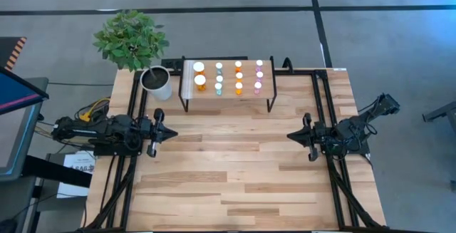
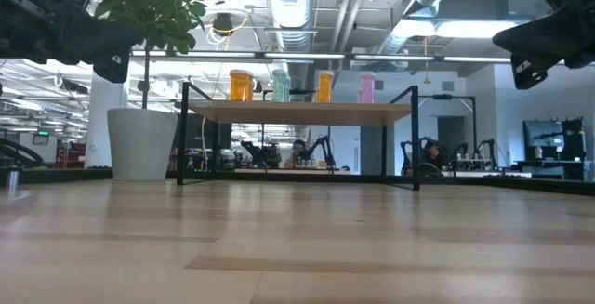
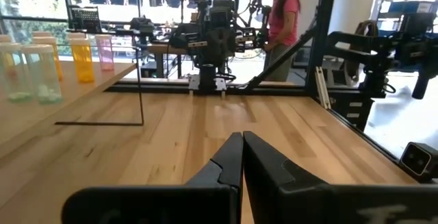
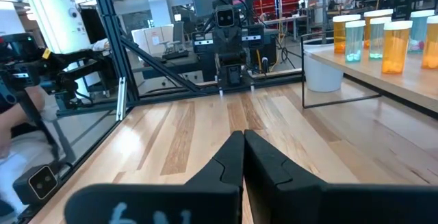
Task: Pick and place medicine bottles onto shelf by color
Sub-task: Return to Home Position
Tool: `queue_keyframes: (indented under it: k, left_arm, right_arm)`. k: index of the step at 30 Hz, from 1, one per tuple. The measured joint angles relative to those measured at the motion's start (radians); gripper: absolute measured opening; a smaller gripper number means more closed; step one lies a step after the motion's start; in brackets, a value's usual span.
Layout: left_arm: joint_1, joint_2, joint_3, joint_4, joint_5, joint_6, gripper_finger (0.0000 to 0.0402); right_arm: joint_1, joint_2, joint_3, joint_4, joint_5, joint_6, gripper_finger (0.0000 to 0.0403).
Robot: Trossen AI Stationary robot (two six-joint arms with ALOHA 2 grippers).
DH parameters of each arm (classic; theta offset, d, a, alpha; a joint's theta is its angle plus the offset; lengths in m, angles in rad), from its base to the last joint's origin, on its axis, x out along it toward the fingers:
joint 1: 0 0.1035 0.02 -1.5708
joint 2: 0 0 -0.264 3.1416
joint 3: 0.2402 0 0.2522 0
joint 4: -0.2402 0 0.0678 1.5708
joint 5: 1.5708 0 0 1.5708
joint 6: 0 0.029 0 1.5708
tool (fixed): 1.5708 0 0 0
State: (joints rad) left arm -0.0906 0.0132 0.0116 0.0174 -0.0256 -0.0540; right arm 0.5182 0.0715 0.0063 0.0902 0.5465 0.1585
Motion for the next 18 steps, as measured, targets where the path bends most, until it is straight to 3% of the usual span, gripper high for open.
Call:
queue_keyframes:
  k: [18]
  left_arm:
    - [0.0,0.0,0.0,0.0,0.001,-0.001,0.0]
  right_arm:
    - [0.0,0.0,0.0,0.0,0.0,0.0,0.0027]
